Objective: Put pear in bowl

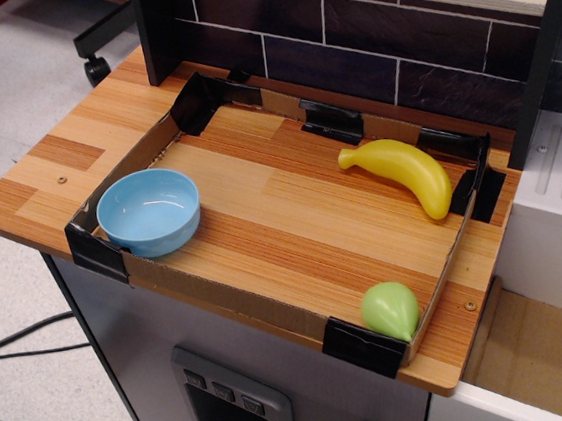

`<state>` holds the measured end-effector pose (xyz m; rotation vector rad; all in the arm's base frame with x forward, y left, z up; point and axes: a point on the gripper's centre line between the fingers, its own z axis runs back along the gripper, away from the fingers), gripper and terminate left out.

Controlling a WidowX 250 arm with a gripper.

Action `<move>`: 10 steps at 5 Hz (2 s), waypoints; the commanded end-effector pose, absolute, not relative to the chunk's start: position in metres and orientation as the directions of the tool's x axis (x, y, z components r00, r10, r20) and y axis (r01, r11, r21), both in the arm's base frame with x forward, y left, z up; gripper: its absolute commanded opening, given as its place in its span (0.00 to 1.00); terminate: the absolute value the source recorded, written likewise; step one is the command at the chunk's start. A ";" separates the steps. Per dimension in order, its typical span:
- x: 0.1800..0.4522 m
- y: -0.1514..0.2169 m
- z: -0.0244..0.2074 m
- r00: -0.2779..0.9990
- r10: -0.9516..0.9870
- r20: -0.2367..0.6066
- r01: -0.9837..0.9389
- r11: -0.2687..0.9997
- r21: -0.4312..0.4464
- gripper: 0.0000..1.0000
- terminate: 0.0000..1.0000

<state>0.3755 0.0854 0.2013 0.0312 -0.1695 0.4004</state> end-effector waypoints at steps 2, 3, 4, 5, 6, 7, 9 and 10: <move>0.357 0.066 0.212 0.853 0.514 0.094 -0.503 0.856 -0.121 1.00 0.00; 0.326 0.045 0.215 0.806 0.592 0.017 -0.582 0.798 -0.159 1.00 0.00; 0.307 0.025 0.206 0.733 0.680 0.008 -0.662 0.716 -0.220 1.00 0.00; 0.294 0.003 0.189 0.693 0.721 0.018 -0.704 0.682 -0.199 1.00 0.00; 0.287 -0.016 0.168 0.674 0.739 0.019 -0.727 0.667 -0.163 1.00 0.00; 0.279 -0.028 0.142 0.707 0.707 0.023 -0.698 0.703 -0.137 1.00 0.00; 0.267 -0.048 0.106 0.830 0.557 -0.019 -0.554 0.822 -0.134 1.00 0.00; 0.261 -0.055 0.093 0.887 0.458 -0.059 -0.462 0.879 -0.121 1.00 0.00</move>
